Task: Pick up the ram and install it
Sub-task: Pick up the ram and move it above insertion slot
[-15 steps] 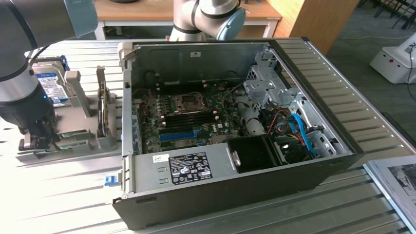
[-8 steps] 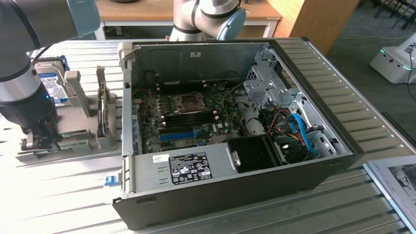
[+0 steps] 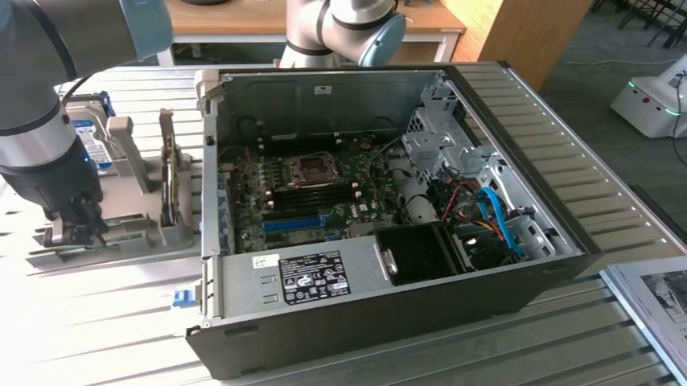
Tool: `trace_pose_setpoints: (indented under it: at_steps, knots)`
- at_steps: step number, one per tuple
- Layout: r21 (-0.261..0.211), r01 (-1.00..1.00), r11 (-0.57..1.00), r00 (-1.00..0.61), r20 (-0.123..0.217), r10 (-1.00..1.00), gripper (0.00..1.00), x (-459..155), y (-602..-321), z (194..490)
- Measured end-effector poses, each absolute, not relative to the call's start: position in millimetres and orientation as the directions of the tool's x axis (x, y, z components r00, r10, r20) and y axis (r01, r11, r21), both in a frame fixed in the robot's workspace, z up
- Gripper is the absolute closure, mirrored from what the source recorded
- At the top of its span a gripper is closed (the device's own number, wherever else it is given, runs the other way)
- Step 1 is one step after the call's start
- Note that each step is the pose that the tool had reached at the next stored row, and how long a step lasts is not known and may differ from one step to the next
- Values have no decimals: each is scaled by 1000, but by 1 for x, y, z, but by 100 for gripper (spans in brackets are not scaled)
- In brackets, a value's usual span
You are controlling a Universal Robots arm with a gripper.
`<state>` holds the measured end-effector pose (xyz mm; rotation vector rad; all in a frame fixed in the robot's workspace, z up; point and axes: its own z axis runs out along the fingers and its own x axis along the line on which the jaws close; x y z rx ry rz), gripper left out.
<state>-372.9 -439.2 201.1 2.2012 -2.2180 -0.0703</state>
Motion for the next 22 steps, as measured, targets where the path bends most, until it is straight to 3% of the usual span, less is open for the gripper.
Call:
trace_pose_setpoints:
  at_steps: [18, 21, 22]
  knots:
    - [43, -999, 7, -8, -20, -1000, 71, -369, -439, 201]
    - [43, -999, 7, -8, -20, -1000, 72, -369, -439, 201]
    - [43, -999, 7, -8, -20, -1000, 79, -369, -439, 201]
